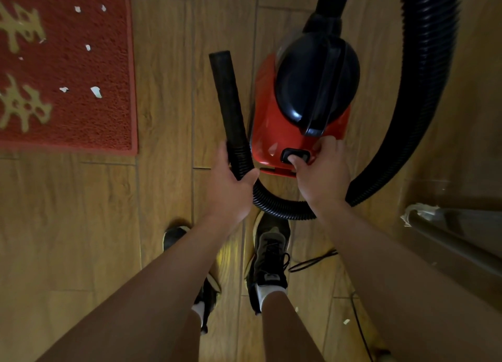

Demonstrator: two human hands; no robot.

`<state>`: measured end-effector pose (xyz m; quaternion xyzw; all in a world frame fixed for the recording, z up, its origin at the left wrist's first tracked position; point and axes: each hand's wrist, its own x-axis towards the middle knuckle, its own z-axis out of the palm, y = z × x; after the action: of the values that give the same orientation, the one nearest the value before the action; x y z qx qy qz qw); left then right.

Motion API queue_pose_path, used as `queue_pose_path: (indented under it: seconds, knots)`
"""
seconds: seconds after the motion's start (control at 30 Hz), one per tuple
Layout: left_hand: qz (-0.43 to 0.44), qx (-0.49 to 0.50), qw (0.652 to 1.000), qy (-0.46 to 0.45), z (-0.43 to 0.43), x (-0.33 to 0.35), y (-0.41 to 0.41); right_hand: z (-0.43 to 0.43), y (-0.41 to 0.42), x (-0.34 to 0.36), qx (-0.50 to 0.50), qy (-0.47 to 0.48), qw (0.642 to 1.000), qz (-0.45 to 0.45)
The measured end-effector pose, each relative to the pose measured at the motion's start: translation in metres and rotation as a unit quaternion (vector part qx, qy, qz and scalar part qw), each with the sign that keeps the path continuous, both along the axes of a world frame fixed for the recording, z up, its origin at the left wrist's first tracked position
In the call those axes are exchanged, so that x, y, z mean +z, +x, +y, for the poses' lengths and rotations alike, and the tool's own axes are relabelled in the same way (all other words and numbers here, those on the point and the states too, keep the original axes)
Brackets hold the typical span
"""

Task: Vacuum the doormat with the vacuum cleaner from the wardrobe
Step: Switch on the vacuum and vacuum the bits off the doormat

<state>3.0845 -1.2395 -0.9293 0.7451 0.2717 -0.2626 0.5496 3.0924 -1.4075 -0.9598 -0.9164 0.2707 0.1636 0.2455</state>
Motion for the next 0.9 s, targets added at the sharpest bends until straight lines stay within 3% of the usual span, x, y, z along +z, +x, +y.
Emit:
queue_pose_path:
  seconds: [0.27, 0.63, 0.9]
  knots:
    - [0.003, -0.002, 1.000, -0.002, 0.002, 0.000, 0.002, 0.006, 0.007, 0.001, -0.019, -0.013, 1.000, 0.019]
    - [-0.023, -0.019, 1.000, -0.007, 0.008, 0.011, 0.002, 0.001, -0.006, 0.018, -0.003, 0.037, 0.999, 0.012]
    - [-0.041, 0.005, 0.999, -0.017, 0.025, 0.030, 0.002, 0.013, -0.022, 0.055, 0.087, 0.115, 0.989, 0.031]
